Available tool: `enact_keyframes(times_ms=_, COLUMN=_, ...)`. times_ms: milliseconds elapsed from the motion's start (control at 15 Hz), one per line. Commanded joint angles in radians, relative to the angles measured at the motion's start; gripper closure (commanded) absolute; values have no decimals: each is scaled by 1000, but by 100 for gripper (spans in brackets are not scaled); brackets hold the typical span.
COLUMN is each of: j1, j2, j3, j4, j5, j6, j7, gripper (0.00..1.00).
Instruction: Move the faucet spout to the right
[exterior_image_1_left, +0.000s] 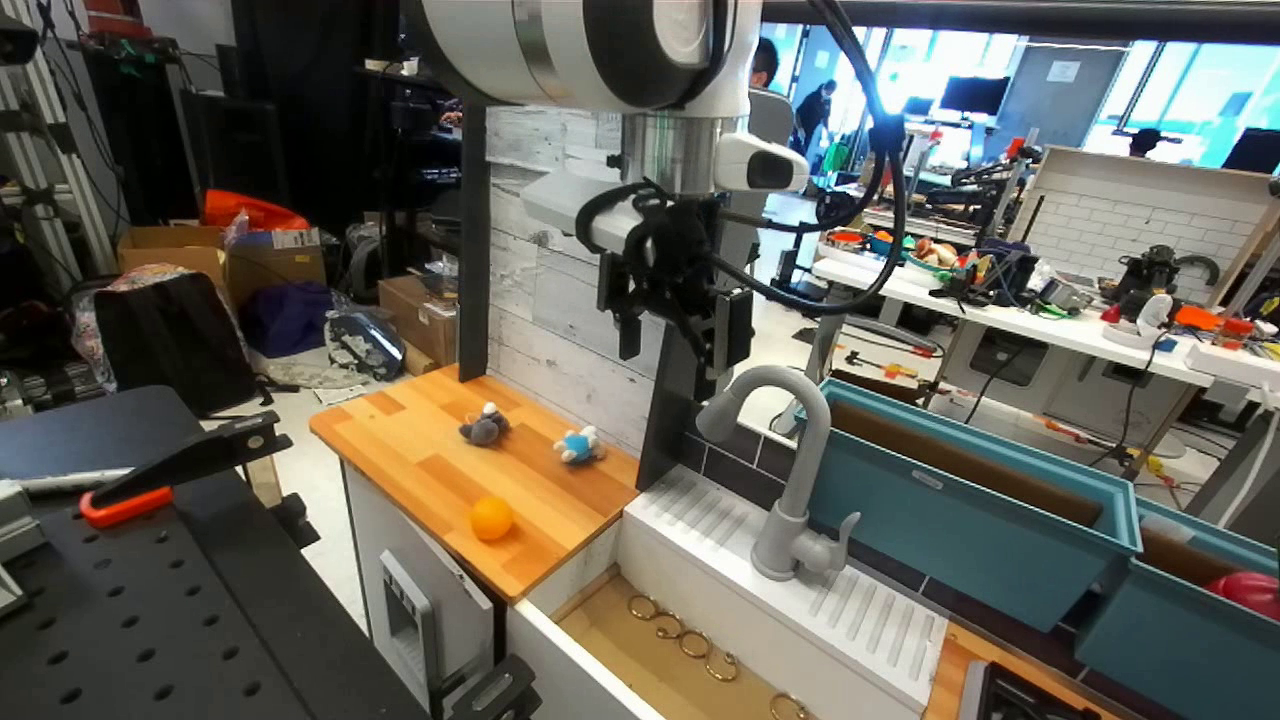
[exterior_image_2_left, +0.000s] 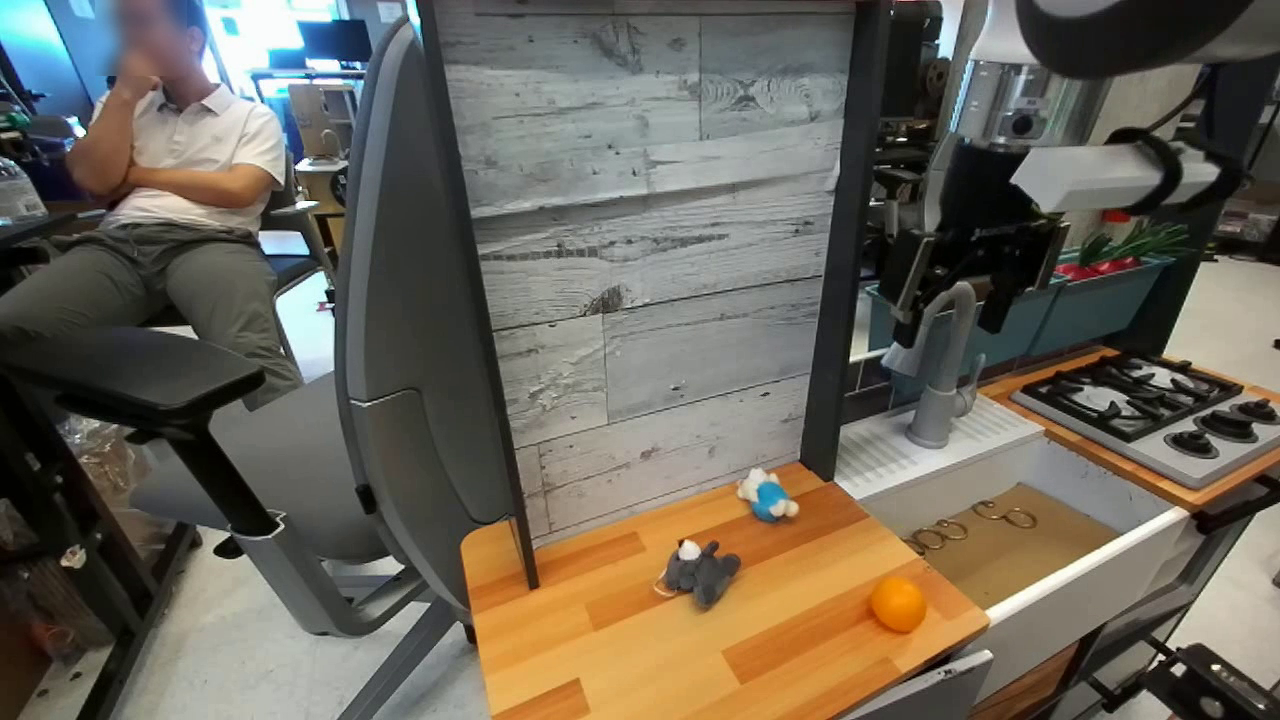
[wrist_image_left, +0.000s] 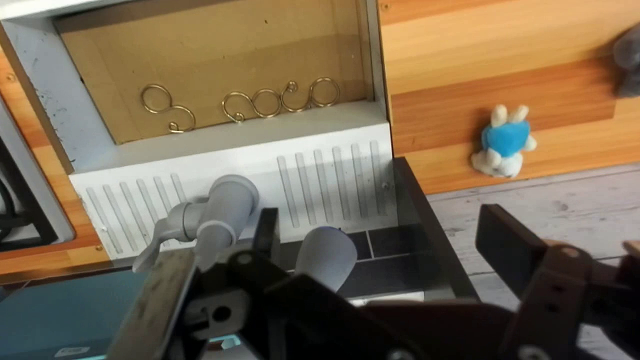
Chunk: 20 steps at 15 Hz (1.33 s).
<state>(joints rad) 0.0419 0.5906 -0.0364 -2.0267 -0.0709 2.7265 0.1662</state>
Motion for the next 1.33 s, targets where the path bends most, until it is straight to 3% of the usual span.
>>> enact_keyframes(times_ms=0, j1=30, j2=80, j3=-42, j4=72, j5=25, j6=88, j7=68, gripper=0)
enact_keyframes(times_ms=400, j1=62, j2=161, j3=-106, j4=134, j5=37, j6=79, j7=172, gripper=0)
enact_keyframes(times_ms=733, j1=75, j2=213, j3=-116, j4=187, j5=39, j6=87, j7=182, gripper=0)
enact_keyframes(times_ms=1067, j1=103, j2=240, j3=-153, j4=202, j5=35, j6=212, j7=190, gripper=0)
enact_keyframes(times_ms=1267, j1=122, j2=266, j3=-192, j4=211, j5=53, j6=230, j7=217, gripper=0)
